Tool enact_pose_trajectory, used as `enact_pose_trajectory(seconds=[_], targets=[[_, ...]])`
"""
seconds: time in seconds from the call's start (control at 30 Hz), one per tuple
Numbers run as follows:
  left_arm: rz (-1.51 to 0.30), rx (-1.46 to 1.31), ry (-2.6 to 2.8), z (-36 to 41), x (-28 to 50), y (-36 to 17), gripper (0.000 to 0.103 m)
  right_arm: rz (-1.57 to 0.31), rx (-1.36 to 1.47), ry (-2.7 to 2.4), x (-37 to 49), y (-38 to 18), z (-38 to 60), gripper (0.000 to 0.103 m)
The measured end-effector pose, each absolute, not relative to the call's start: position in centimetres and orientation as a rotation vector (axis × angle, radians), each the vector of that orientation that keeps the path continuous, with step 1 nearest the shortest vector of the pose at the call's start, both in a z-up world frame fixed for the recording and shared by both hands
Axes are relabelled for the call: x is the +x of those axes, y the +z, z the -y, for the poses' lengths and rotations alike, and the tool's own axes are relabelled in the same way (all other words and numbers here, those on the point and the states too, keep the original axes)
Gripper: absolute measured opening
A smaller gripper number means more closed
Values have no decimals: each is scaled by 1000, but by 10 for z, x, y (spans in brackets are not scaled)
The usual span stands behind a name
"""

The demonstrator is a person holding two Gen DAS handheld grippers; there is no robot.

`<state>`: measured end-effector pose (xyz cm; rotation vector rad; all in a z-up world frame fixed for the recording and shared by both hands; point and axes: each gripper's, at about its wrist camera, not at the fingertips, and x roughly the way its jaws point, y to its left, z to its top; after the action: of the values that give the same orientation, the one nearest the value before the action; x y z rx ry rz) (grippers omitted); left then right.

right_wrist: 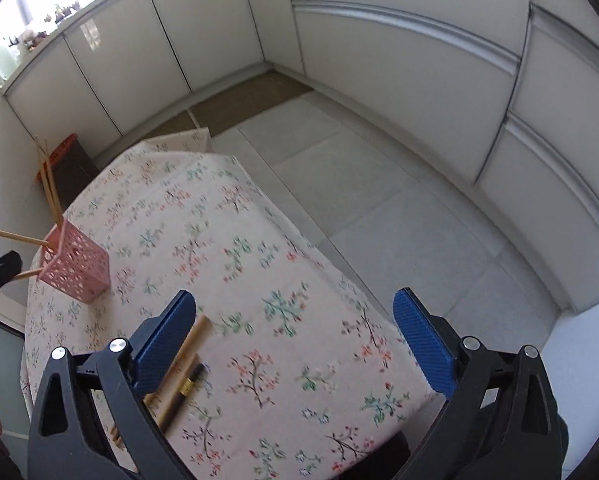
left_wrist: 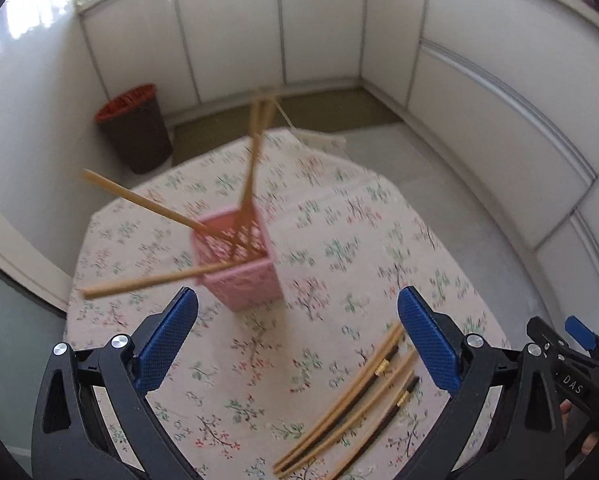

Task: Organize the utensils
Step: 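Move both tools back toward the remaining chopsticks on the cloth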

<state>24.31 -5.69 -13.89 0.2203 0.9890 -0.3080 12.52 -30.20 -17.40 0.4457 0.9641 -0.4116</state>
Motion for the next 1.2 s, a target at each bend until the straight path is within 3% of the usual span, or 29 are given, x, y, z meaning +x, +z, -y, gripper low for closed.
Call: enact_pose_trajectory(seconds=[0.1, 0.3, 0.4, 0.87, 1.07, 1.13, 1.2], targets=[[-1116, 314, -363, 90, 252, -187, 94, -1022, 513, -409, 117, -191, 312, 96], [-1350, 388, -400, 122, 275, -259, 61, -1027, 557, -398, 108, -193, 323, 96], [-1390, 408, -393, 125, 281, -275, 55, -1030, 576, -394, 105, -192, 327, 96], [-1407, 374, -468, 121, 280, -271, 54, -1061, 604, -380, 113, -200, 330, 96], [-1414, 442, -443, 124, 276, -294, 56, -1071, 607, -379, 113, -202, 330, 96], [-1433, 441, -433, 119, 281, -301, 48, -1067, 605, -380, 114, -201, 330, 96], [-1425, 442, -446, 117, 283, -302, 48, -1066, 605, -379, 116, -200, 329, 96]])
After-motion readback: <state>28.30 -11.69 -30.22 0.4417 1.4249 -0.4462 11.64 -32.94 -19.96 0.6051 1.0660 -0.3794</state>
